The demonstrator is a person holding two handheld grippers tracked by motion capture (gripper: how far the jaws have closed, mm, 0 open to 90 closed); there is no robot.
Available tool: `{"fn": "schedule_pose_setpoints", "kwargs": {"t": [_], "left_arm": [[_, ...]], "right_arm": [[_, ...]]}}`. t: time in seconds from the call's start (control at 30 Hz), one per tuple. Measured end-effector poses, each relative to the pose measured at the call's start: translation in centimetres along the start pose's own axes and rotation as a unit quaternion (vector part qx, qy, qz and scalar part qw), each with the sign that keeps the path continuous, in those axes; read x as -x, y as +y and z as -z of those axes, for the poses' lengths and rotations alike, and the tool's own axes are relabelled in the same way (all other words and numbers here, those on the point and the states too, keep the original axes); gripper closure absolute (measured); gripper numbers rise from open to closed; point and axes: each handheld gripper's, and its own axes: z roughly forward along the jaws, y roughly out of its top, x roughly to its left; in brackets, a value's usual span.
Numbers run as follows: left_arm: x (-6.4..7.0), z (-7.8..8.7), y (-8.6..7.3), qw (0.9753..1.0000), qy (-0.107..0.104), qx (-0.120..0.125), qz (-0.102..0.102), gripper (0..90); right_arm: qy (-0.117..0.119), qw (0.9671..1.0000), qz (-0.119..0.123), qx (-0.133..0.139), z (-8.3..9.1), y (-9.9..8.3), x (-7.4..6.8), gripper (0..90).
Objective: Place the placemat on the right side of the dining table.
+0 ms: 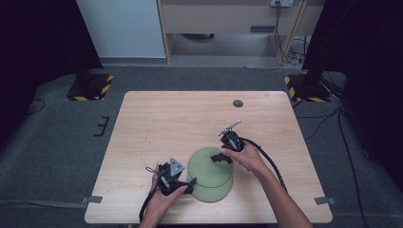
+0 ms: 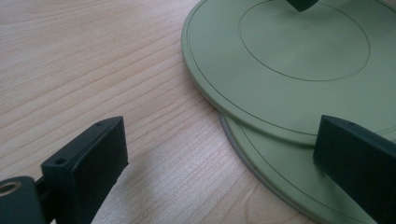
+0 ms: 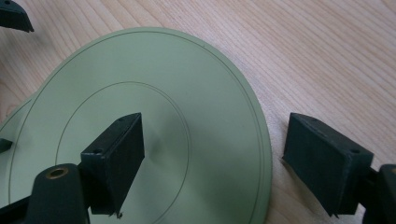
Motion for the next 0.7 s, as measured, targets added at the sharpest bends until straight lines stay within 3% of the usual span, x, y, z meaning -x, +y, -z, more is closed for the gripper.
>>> {"fn": "schedule_pose_setpoints", "kwargs": {"t": [0.23, 0.5, 0.7], "left_arm": [[0.0, -0.1, 0.0, 1.0, 0.0, 0.0, 0.001, 1.0], [0.0, -0.2, 0.1, 1.0, 0.002, 0.0, -0.001, 0.3], [0.0, -0.2, 0.1, 1.0, 0.003, -0.001, -0.002, 0.3]], "right_arm": [[0.008, 1.0, 0.003, -0.002, -0.3, 0.0, -0.5, 21.7], [-0.006, 1.0, 0.005, 0.001, 0.1, 0.2, -0.8, 26.6], [-0.026, 0.9994, 0.02, 0.014, 1.6, 0.5, -1.6, 33.6]]}}
